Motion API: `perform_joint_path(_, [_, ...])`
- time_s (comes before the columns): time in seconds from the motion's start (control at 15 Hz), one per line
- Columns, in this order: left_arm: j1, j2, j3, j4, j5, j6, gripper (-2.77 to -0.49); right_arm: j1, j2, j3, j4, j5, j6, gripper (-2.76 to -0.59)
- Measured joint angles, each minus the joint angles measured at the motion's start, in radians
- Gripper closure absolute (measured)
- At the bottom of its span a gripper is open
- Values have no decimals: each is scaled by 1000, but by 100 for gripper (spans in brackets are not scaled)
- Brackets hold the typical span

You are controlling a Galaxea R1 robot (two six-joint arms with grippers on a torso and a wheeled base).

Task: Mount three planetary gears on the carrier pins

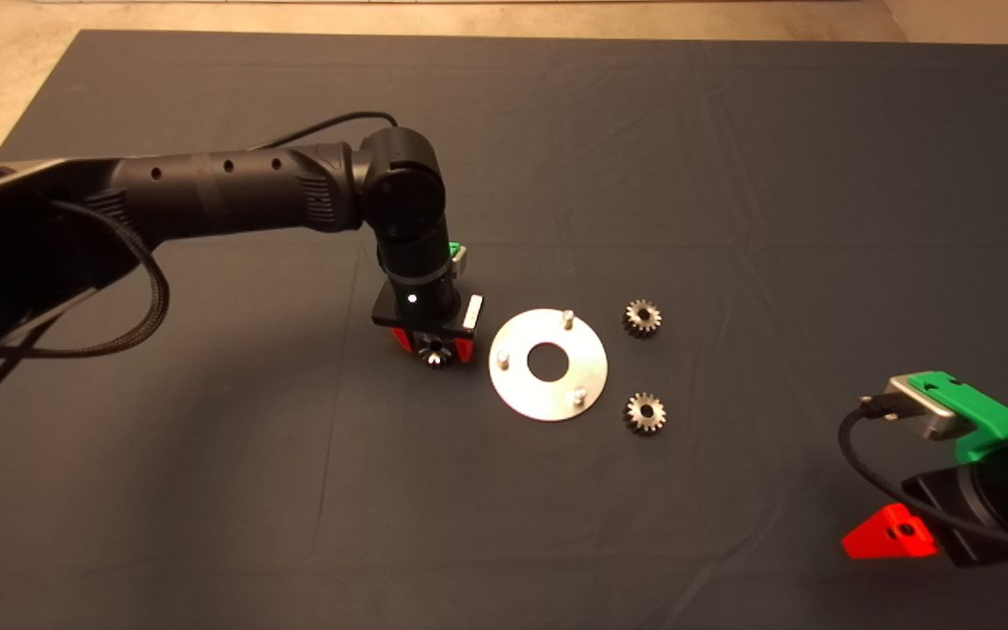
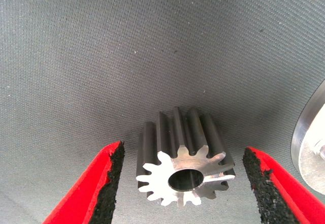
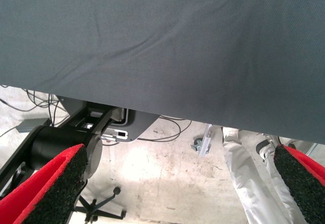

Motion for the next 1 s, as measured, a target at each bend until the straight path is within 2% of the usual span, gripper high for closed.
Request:
perform_joint_path(0.2, [0,0,0,0,0,0,-150,0,0,0,0,0,0,-274])
perform_joint_path(0.27, [0,0,0,0,0,0,-137,0,0,0,0,0,0,-274])
perform_joint_path(0.47, [0,0,0,0,0,0,-133,0,0,0,0,0,0,-274])
perform_joint_path(0.53, [0,0,-2,0,0,0,-125,0,0,0,0,0,0,-274])
perform_joint_path(1.0, [0,0,-8,0,3,0,-111,0,0,0,0,0,0,-274])
